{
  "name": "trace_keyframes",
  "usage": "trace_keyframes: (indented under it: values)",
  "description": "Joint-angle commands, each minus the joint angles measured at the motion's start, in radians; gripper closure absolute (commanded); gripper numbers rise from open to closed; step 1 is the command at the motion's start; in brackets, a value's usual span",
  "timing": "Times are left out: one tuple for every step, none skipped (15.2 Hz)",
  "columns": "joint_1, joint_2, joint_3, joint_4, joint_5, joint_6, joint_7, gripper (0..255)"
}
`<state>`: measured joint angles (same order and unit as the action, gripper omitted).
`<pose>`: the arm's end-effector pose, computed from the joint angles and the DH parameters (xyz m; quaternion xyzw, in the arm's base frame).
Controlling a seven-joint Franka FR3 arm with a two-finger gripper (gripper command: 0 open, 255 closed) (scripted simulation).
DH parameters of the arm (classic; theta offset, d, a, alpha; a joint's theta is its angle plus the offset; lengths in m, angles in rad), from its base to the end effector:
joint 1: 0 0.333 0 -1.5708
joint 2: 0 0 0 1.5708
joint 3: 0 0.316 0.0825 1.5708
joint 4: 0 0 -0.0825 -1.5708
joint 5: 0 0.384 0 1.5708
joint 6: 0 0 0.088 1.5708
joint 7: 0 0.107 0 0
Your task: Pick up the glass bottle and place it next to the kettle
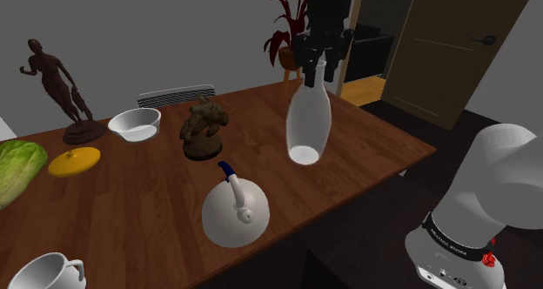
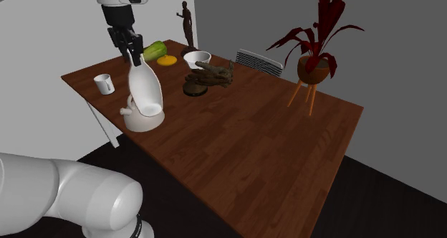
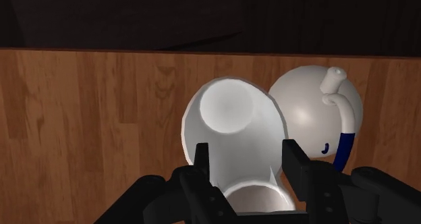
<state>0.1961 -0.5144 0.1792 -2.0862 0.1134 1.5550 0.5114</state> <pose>0.3518 0.1693 0.6182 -0.9967 0.0796 0.0161 0.0067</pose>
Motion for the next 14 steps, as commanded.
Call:
trace_keyframes:
  values:
    - [0.002,-0.007,0.003,-0.032,0.003,0.026,0.001,255]
    - [0.002,-0.01,0.004,-0.047,0.004,0.039,0.0,255]
    - [0.003,-0.013,0.005,-0.063,0.004,0.052,0.0,255]
    - [0.003,-0.015,0.005,-0.078,0.005,0.065,-0.001,255]
    - [0.004,-0.017,0.006,-0.094,0.006,0.078,-0.002,255]
    - [0.004,-0.019,0.007,-0.108,0.007,0.091,-0.002,255]
    - [0.004,-0.021,0.008,-0.123,0.008,0.104,-0.003,255]
    - [0.005,-0.022,0.009,-0.138,0.009,0.117,-0.004,255]
    - [0.005,-0.024,0.01,-0.152,0.009,0.13,-0.004,255]
    - [0.006,-0.025,0.01,-0.167,0.01,0.143,-0.005,255]
    - [0.006,-0.026,0.011,-0.181,0.011,0.156,-0.005,255]
    - [0.007,-0.026,0.012,-0.195,0.012,0.17,-0.006,255]
    - [0.007,-0.027,0.013,-0.208,0.013,0.183,-0.007,255]
    - [0.007,-0.027,0.014,-0.222,0.014,0.196,-0.007,255]
